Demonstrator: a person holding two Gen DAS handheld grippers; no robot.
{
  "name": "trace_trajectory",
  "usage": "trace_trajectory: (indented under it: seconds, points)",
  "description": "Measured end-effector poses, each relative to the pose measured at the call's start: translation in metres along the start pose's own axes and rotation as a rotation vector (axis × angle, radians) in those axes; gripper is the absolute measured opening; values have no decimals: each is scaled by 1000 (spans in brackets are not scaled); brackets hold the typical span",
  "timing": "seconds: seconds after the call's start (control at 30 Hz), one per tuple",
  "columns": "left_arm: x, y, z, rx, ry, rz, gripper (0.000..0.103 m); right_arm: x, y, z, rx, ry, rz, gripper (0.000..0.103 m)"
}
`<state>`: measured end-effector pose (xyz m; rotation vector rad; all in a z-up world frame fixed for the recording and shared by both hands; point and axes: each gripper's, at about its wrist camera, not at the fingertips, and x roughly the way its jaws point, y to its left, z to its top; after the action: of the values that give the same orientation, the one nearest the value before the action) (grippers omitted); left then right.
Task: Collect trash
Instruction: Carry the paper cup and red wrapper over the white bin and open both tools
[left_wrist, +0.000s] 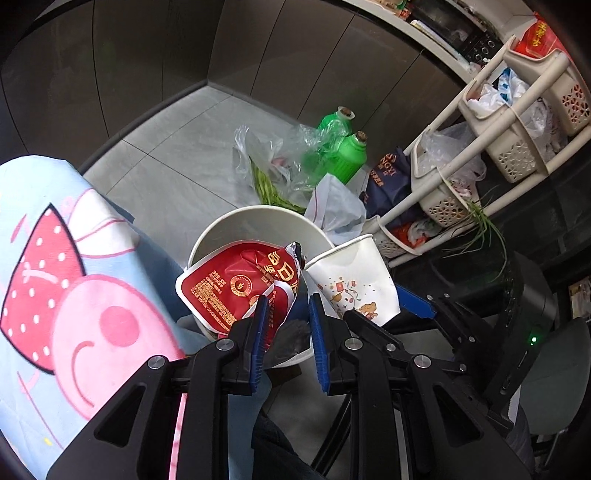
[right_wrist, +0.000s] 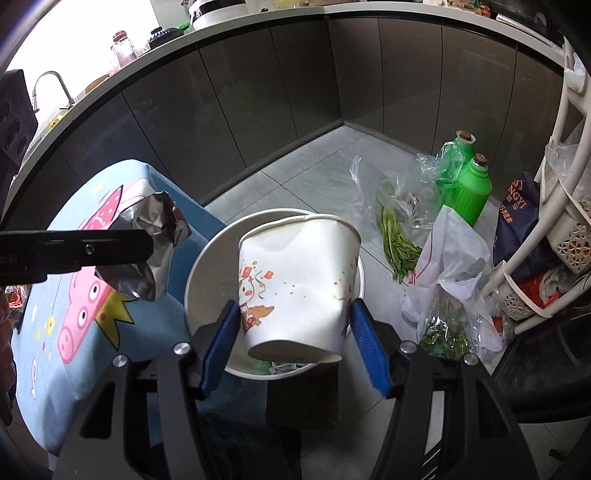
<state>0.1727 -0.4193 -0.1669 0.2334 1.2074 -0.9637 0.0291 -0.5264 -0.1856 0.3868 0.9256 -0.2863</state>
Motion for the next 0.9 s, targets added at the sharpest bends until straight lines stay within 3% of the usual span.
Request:
trace_trajectory:
  seconds: [0.2,0.27,0.53,0.73,0.8,0.87,0.9]
  points:
    - [9,4,4,-5,3,32,31,12,-2,2,0,13,7,62]
    - [8,6,6,-13,-6,45,44,14,-2,2,-3,16,8,62]
    - [3,12,8,-23,-34,64,44,27,0,5,-16,33,16,62]
    - [-5,21,9,-53,-60,76,52,34,7,8,-31,37,31,62]
    - [-8,24,9,-60,-69,79,56,37,11,9,-47,36,35,65]
    - [-11,26,9,-65,-81,87,64,40,16,9,-73,44,35,91]
    - [-13,27,9,-68,-88,92,66,41,19,9,-88,42,32,95]
